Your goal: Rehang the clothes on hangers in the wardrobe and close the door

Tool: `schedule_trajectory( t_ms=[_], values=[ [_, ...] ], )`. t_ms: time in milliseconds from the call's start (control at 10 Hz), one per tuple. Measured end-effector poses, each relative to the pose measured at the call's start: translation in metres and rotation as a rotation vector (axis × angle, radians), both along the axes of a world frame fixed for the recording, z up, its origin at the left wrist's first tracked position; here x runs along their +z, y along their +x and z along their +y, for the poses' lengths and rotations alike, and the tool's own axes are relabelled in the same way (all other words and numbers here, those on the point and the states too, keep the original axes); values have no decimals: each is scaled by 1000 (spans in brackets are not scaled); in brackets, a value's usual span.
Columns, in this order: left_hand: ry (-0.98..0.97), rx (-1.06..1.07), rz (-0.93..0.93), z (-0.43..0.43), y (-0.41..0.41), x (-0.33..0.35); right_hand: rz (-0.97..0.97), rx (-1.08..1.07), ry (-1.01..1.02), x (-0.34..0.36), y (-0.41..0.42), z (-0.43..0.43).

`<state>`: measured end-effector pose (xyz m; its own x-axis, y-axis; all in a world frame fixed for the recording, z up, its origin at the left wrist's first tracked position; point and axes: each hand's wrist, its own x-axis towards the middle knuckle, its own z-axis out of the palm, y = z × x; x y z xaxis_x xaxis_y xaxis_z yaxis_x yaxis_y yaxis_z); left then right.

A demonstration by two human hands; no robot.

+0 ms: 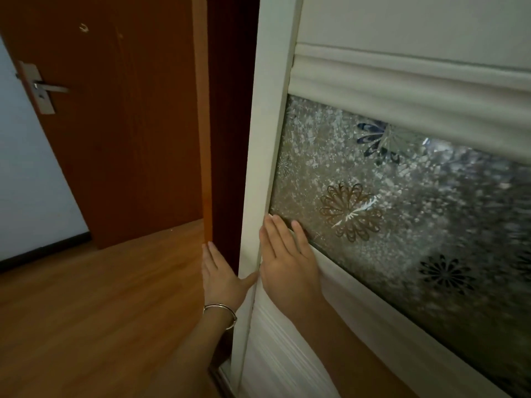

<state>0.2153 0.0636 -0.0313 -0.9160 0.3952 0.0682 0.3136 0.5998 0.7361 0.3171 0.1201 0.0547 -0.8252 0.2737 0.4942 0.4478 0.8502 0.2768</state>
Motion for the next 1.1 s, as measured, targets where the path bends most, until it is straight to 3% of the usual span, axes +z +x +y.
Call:
schedule_trajectory(
  t_ms=[300,600,800,1000,1100],
  values=[
    [-45,-59,-35,1,-40,7,67,82,-79,1,-33,1],
    [44,-67,-190,6,-76,11,-63,111,-174,13,-69,-2],
    [25,-77,-158,5,-81,18,-188,207,-121,18,-75,1],
    [-38,-189,-107,-12,-67,36,-83,295,-402,30,-69,-4],
    [29,-242,-16,-35,-55,55,51,314,-762,42,-53,-4]
  ],
)
